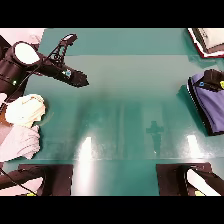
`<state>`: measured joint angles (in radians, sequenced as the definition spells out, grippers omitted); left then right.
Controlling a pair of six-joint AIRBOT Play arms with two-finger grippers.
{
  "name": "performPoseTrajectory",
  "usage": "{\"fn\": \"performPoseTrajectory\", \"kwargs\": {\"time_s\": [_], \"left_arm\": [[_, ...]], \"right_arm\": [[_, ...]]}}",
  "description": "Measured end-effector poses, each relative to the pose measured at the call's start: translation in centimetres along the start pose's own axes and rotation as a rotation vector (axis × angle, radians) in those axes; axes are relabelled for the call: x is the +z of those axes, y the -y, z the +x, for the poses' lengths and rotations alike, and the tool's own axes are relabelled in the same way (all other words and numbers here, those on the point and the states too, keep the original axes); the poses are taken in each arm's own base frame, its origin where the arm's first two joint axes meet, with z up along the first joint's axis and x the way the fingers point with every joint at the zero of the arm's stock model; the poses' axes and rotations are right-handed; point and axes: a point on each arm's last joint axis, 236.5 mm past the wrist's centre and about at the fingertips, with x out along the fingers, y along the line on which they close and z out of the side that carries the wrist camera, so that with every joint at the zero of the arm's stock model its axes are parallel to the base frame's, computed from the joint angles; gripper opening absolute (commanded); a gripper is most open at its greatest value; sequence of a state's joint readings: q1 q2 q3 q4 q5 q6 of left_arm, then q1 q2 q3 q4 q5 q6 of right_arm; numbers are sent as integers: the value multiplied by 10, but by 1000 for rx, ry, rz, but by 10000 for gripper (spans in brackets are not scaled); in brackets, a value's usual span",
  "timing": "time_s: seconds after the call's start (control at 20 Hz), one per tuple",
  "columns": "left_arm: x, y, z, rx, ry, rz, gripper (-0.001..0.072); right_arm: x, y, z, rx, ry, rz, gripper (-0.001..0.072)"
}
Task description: Fold the shirts.
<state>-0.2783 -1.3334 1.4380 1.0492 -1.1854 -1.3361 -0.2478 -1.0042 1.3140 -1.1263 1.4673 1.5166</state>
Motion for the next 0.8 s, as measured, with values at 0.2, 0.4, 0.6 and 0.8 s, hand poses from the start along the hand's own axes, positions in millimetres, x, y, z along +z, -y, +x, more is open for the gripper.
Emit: {"fn": "performPoseTrajectory", "kwargs": {"time_s": [0.2, 0.4, 0.6, 0.8], "left_arm": [[0, 0, 0, 0, 0, 1, 23], [0, 0, 0, 0, 0, 1, 23], [0, 0, 0, 0, 0, 0, 23], [5, -1, -1, 4, 19, 2, 23]], "right_arm": [[0, 0, 0, 0, -2, 0, 16], [-1, 0, 0, 0, -2, 0, 16], [-4, 0, 0, 1, -15, 0, 16], [-7, 0, 0, 2, -29, 0, 16]]}}
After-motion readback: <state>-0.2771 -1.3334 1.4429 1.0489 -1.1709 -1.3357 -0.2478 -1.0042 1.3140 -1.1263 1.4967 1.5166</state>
